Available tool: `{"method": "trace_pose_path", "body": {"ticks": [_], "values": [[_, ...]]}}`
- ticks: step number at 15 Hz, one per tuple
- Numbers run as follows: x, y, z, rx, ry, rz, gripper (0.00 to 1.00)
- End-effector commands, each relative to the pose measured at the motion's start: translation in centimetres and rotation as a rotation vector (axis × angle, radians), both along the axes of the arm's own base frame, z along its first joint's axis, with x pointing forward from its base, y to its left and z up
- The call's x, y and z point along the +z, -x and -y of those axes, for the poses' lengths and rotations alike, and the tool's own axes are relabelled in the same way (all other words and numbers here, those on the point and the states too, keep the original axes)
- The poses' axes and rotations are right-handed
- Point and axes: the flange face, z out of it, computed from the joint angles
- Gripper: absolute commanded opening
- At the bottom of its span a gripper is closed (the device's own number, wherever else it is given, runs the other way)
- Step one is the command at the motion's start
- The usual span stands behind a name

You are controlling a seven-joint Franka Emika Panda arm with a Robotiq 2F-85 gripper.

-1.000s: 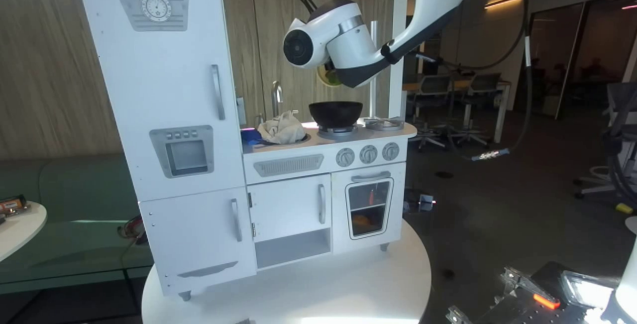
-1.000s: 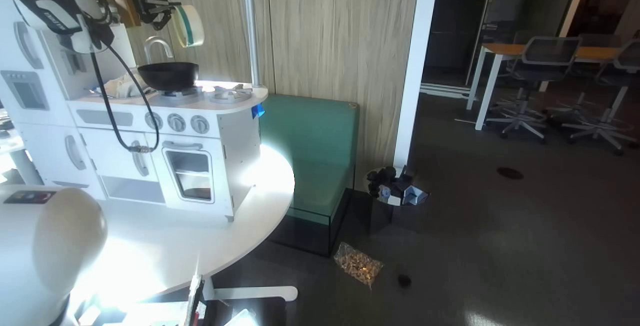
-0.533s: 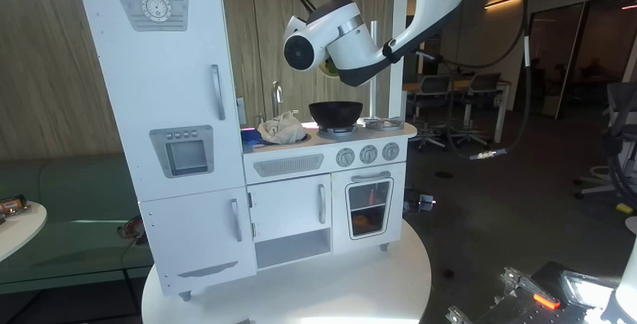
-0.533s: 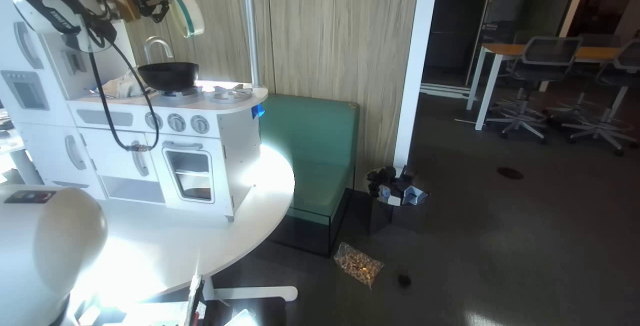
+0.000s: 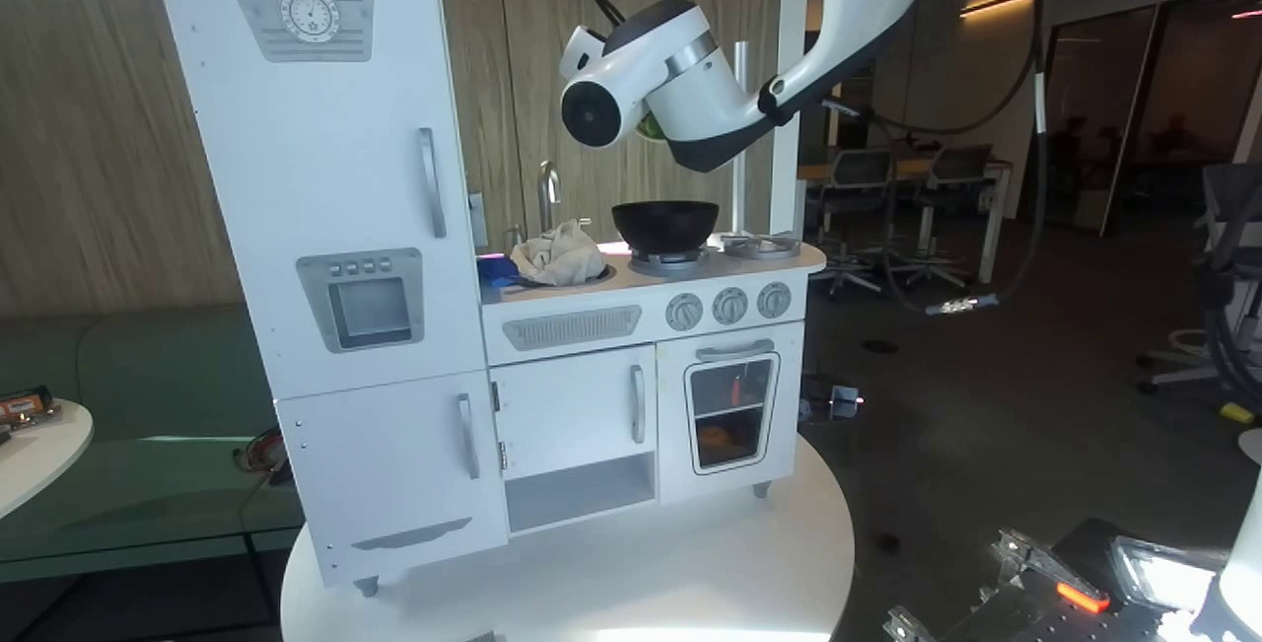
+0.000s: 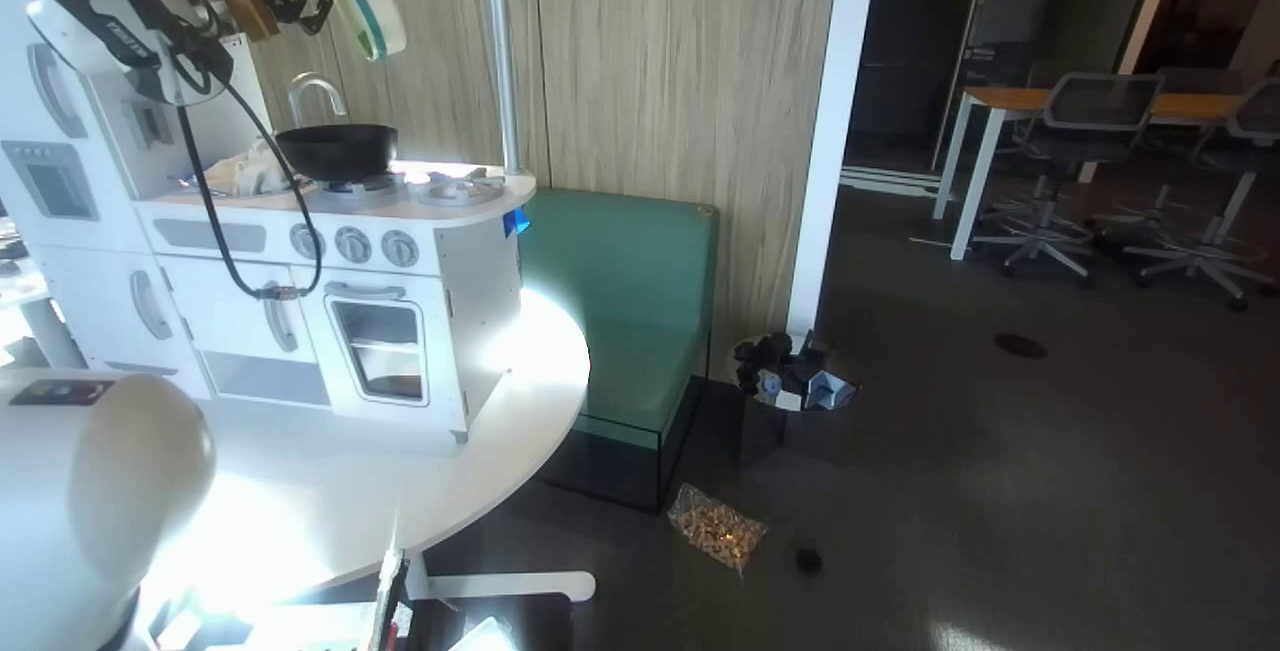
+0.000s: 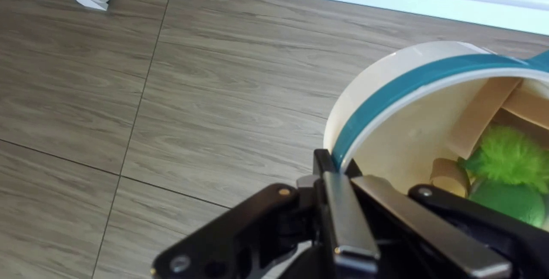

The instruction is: Pour the contents from the white pot into the black bowl, then use the spoon to stir in the black bowl

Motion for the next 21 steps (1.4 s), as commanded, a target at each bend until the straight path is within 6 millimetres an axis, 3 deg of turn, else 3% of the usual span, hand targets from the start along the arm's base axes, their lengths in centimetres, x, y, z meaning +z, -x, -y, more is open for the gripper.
{"method": "trace_pose_path", "body": {"ticks": [1, 7, 8, 10, 14, 15, 18, 21], "values": [[-0.6, 0.0, 0.2, -0.011, -0.023, -0.123, 0.01], [0.6, 0.2, -0.5, 0.035, 0.043, 0.012, 0.01], [0.5, 5.7, -3.1, 0.049, 0.047, 0.026, 0.01], [1.9, 7.5, -4.4, 0.059, 0.060, 0.086, 0.01], [5.1, 15.2, -9.1, 0.068, 0.089, 0.188, 0.01], [5.5, 16.0, -9.5, 0.060, 0.088, 0.193, 0.01], [6.5, 16.0, -8.1, 0.034, 0.038, 0.156, 0.01], [6.7, 14.1, -5.6, 0.010, -0.014, 0.112, 0.01]]}}
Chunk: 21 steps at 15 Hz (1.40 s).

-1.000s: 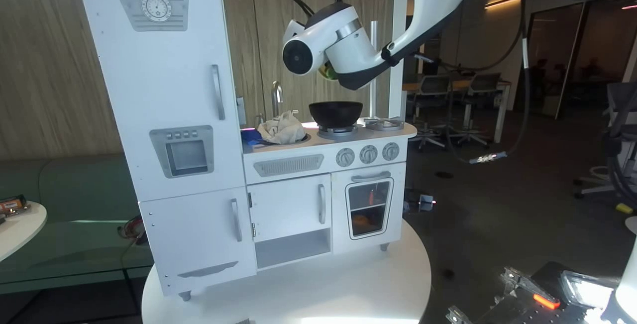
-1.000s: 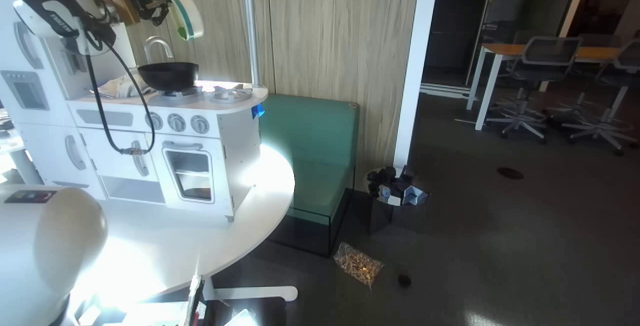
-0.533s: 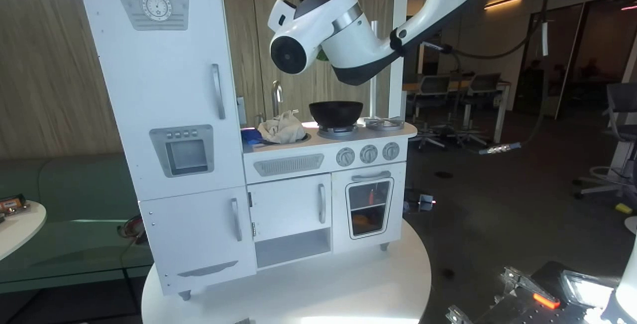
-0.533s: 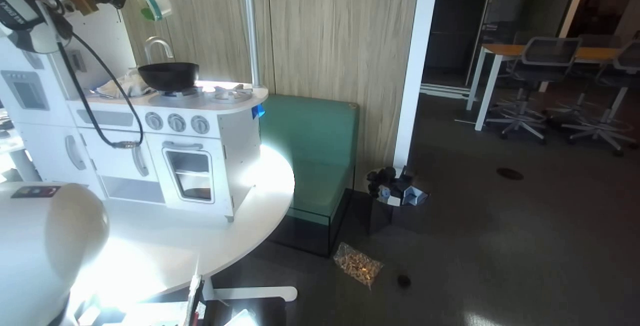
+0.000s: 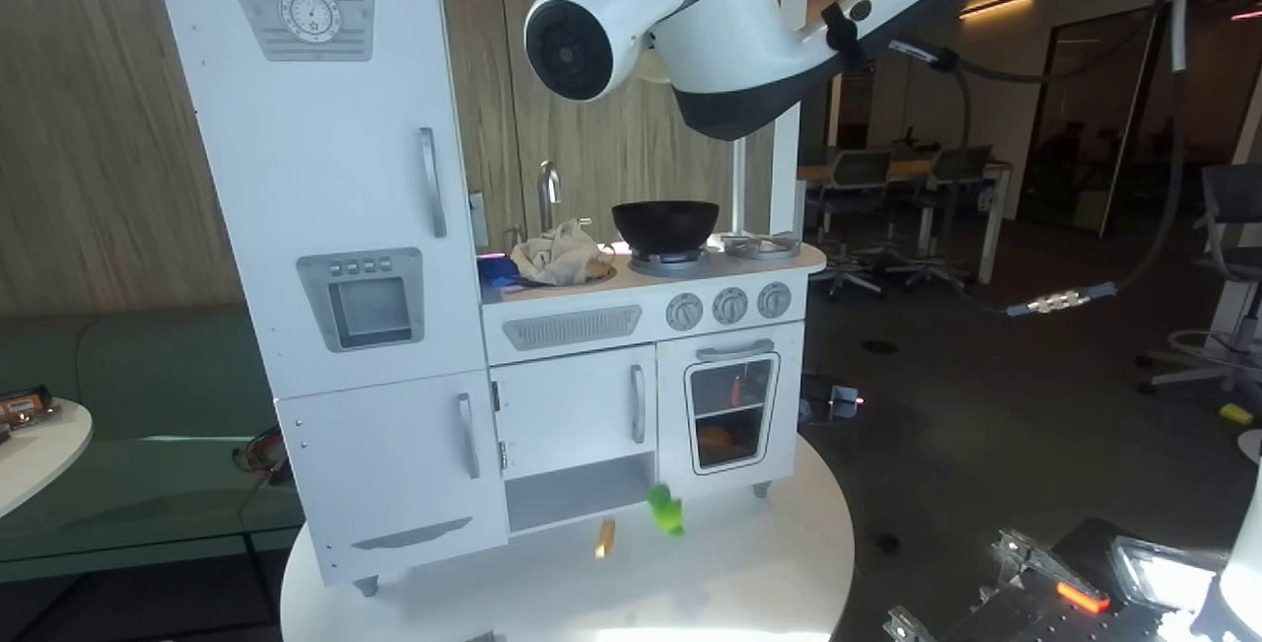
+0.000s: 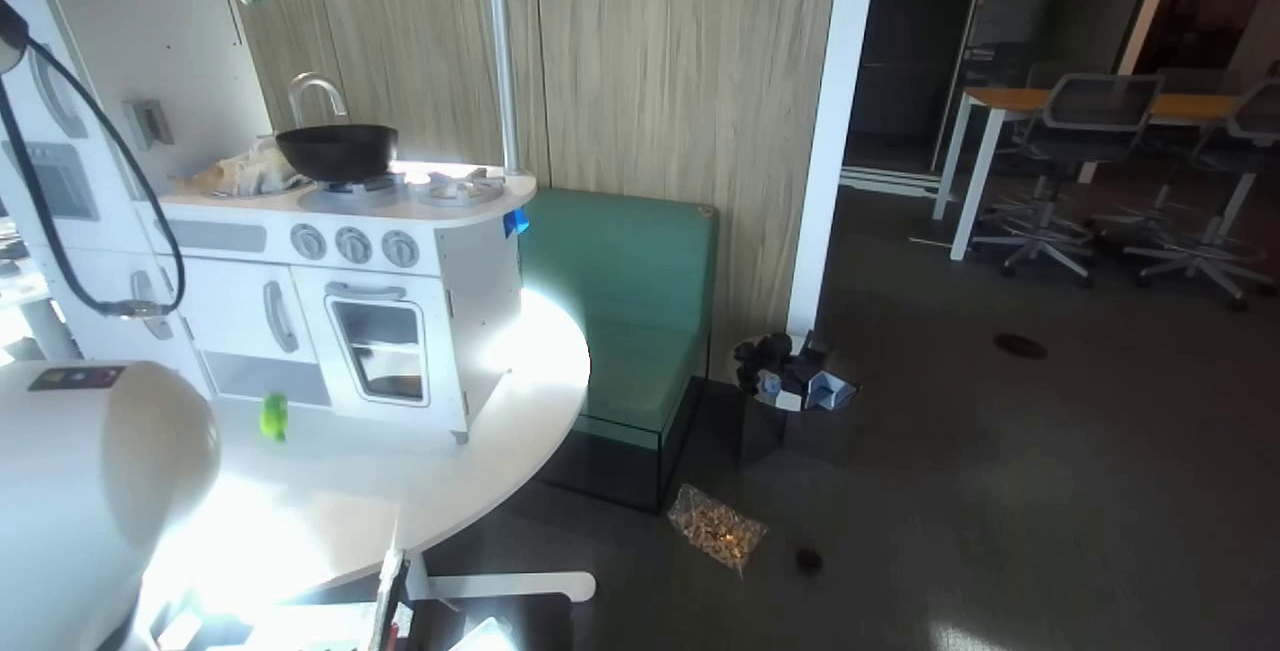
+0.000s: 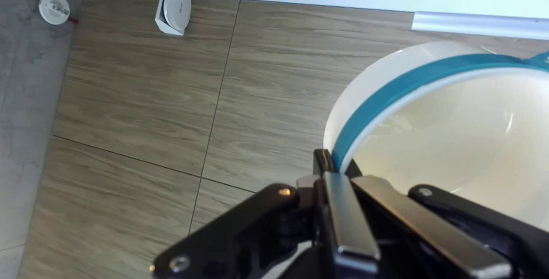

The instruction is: Pour the contents from the white pot into the black bowl, then use the spoon to stir in the black bowl

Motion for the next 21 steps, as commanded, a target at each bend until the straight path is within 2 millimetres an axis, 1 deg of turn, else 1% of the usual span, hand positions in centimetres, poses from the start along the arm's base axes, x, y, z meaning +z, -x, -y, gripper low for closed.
{"method": "trace_pose_path", "body": {"ticks": [1, 2, 4, 6, 7, 8, 10, 11, 13, 16, 17, 20, 21], "values": [[0.3, -1.8, 3.5, -0.018, -0.039, -0.047, 0.01], [-0.4, -1.9, 4.3, -0.020, -0.052, -0.069, 0.01], [-1.1, -2.8, 5.8, -0.030, -0.075, -0.110, 0.01], [-1.4, -3.6, 6.6, -0.020, -0.128, -0.155, 0.01], [-1.3, -3.7, 6.6, -0.005, -0.175, -0.171, 0.01], [-1.4, -3.6, 6.5, 0.014, -0.237, -0.184, 0.01], [-1.0, -2.5, 6.6, 0.051, -0.354, -0.195, 0.01], [-0.7, -1.9, 7.0, 0.057, -0.413, -0.192, 0.01], [-0.1, -0.9, 8.4, 0.040, -0.533, -0.176, 0.01], [0.5, 0.4, 12.5, -0.005, -0.712, -0.136, 0.01], [0.4, 0.7, 14.3, -0.026, -0.769, -0.120, 0.01], [-0.9, 1.0, 19.1, -0.082, -0.936, -0.069, 0.01], [-1.2, 1.1, 20.2, -0.096, -0.988, -0.050, 0.01]]}}
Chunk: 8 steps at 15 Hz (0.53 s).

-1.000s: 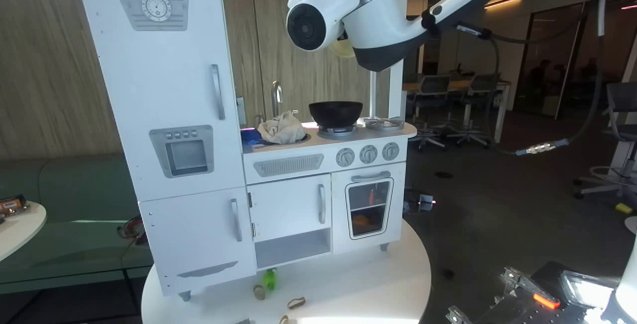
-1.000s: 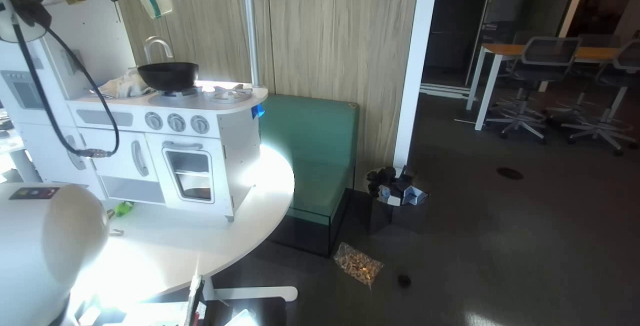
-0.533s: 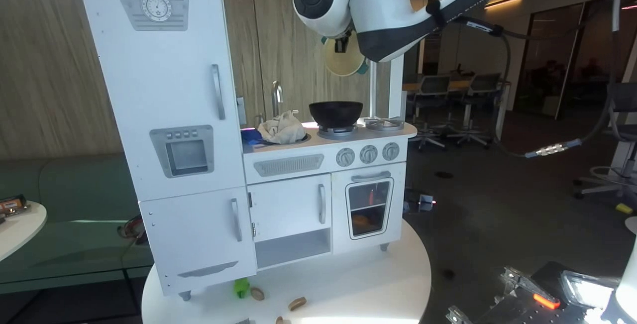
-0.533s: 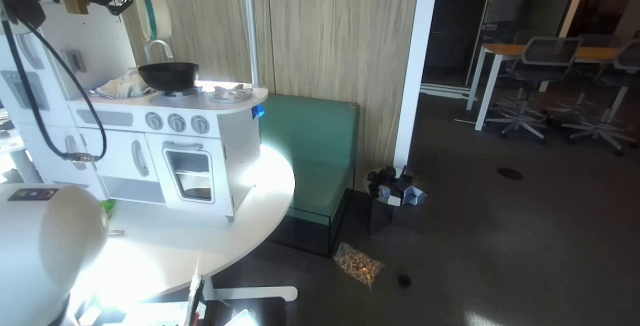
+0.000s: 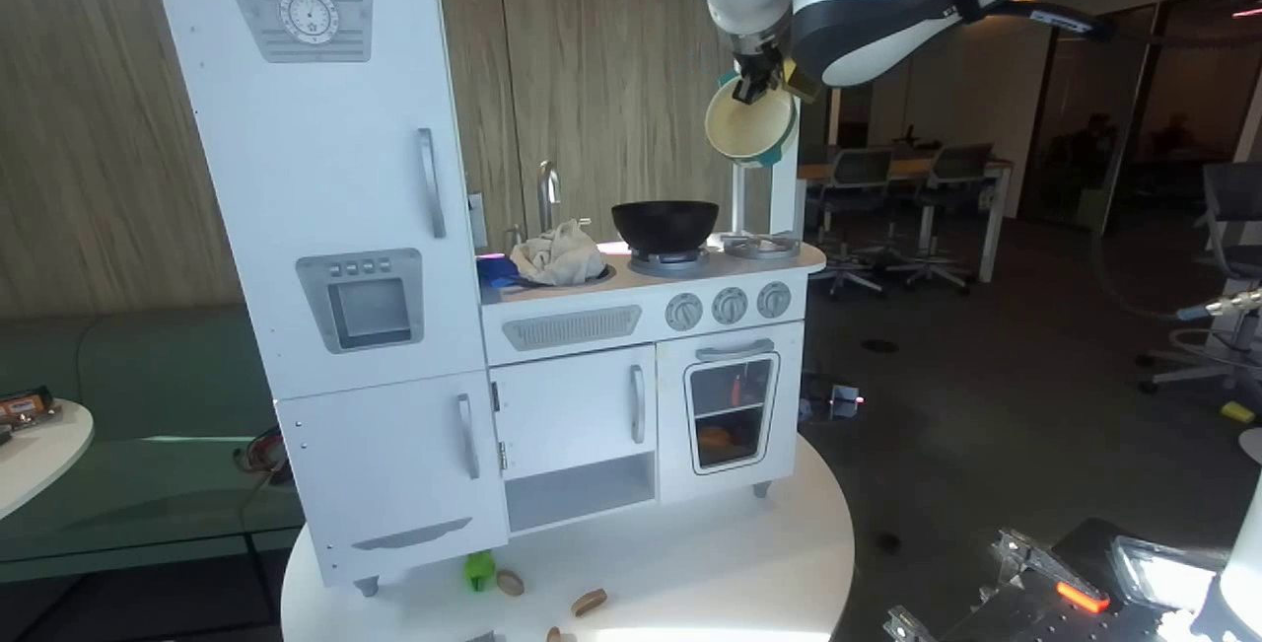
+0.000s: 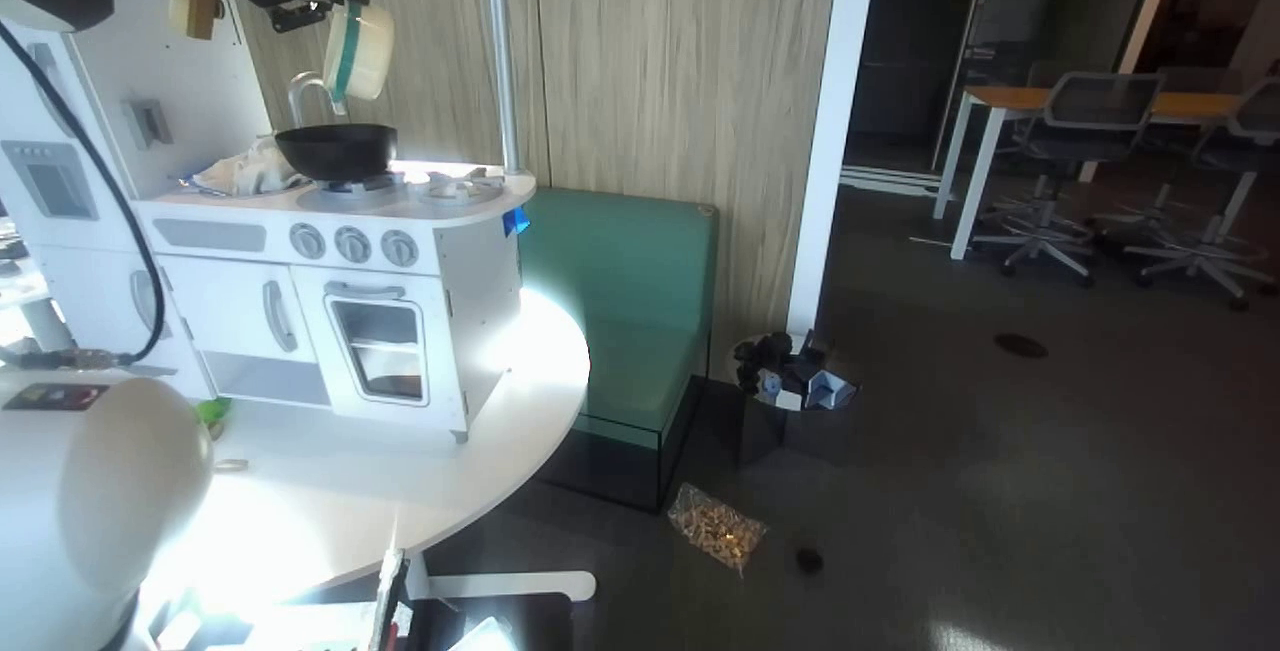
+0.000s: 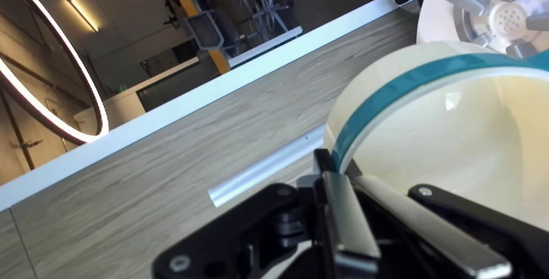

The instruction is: Pour the contents from the white pot into the black bowl, then use the spoon to stir in the black bowl

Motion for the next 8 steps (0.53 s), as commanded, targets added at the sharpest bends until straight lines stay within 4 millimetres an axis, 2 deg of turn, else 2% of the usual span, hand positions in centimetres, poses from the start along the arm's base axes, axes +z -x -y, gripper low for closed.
{"method": "trace_pose_path", "body": {"ticks": [1, 4, 8], "values": [[-0.9, 1.4, 4.2, -0.063, -0.188, 0.063, 0.01], [-1.9, 1.6, 6.1, -0.107, -0.340, 0.104, 0.01], [-2.7, 1.7, 6.5, -0.110, -0.535, 0.161, 0.01]]}}
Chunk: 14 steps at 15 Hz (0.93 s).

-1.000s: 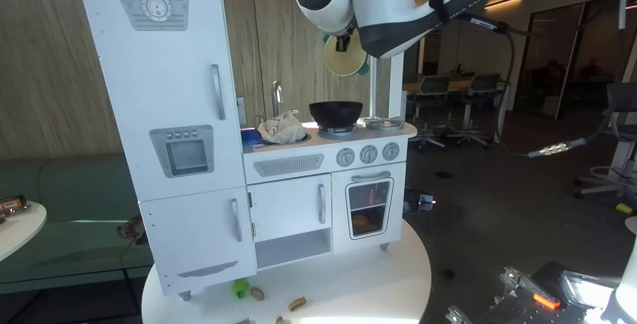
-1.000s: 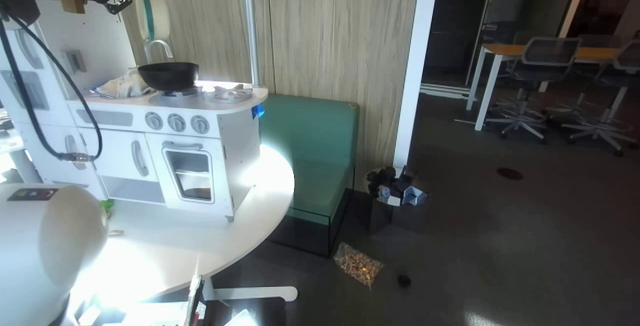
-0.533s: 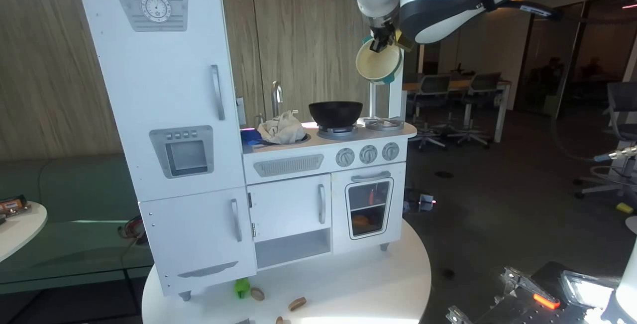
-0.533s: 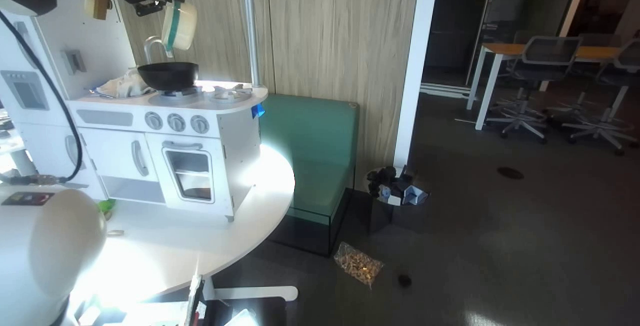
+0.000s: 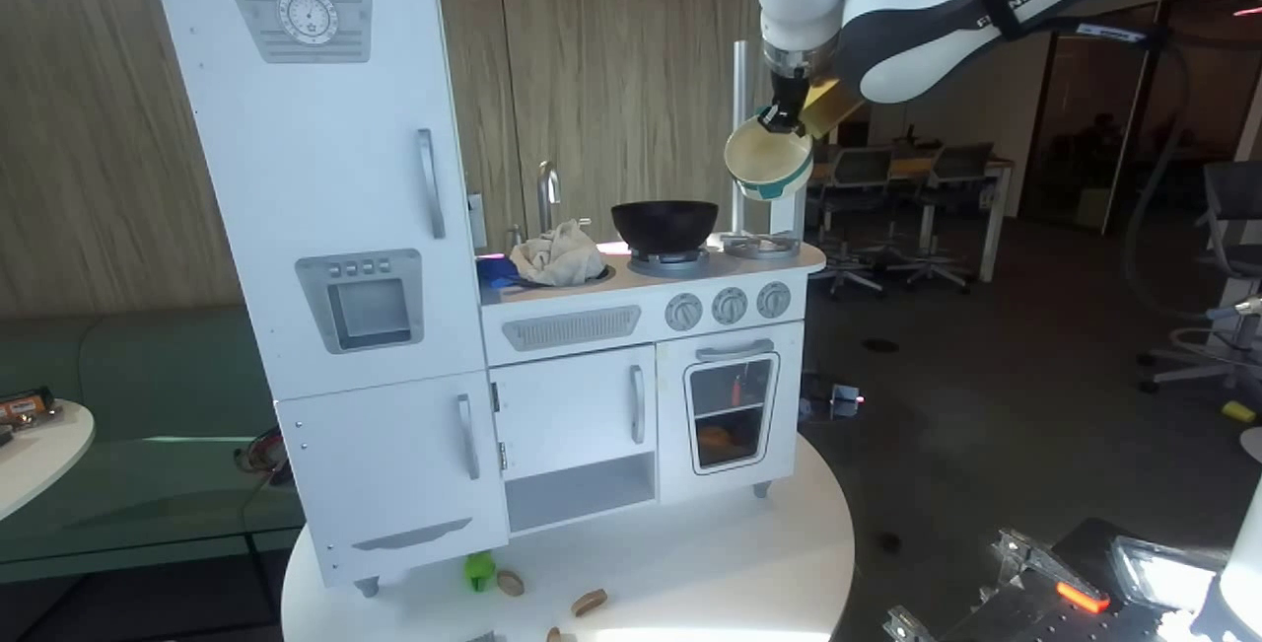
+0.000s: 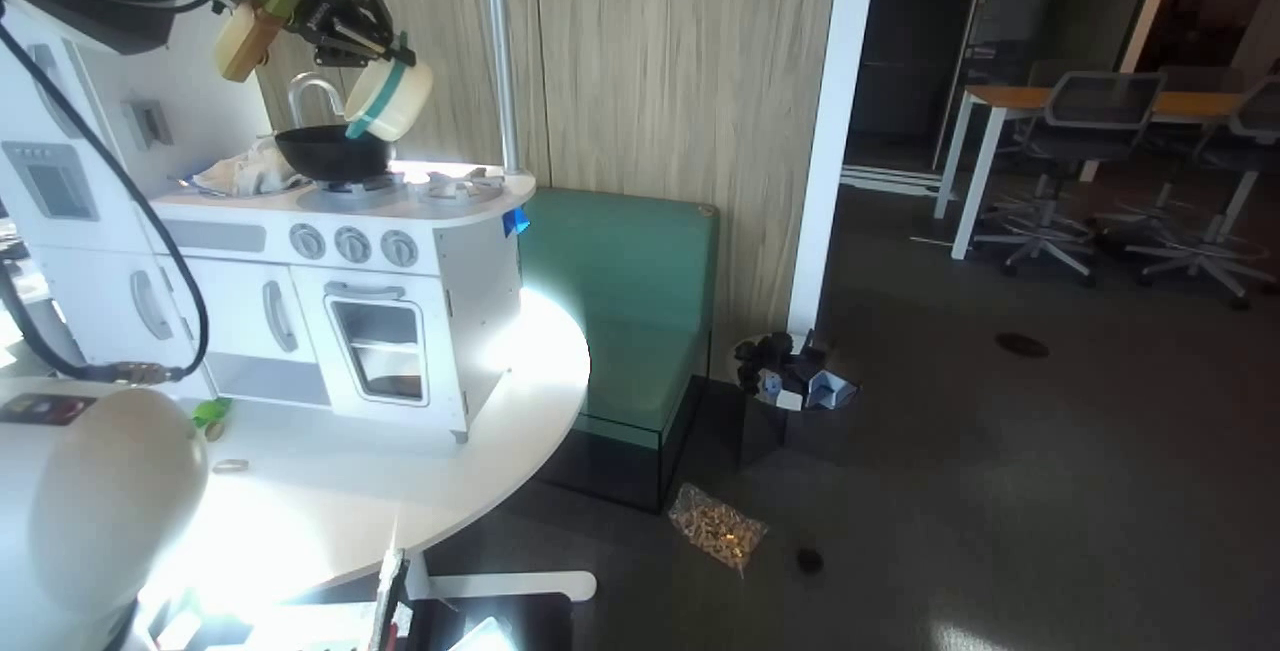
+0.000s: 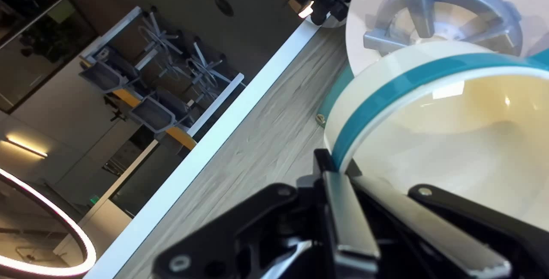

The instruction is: Pour the contents from the white pot into the black bowl, then use the spoon to stir in the black bowl

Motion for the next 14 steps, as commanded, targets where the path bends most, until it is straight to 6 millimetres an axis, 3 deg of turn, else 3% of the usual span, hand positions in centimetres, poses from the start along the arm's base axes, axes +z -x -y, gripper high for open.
{"method": "trace_pose_path", "body": {"ticks": [1, 3, 4, 5, 8, 10, 14], "values": [[0.4, 1.0, 0.3, -0.004, -0.177, 0.089, 0.01], [0.0, 1.1, 0.4, -0.024, -0.258, 0.111, 0.01], [1.5, -2.8, 5.5, -0.043, -0.285, 0.115, 0.01], [1.6, -3.2, 6.7, -0.059, -0.320, 0.122, 0.01], [2.0, -5.2, 12.6, -0.116, -0.406, 0.151, 0.01], [1.6, -7.0, 15.0, -0.126, -0.457, 0.140, 0.01], [0.4, -9.5, 13.1, -0.039, -0.548, 0.032, 0.01]]}}
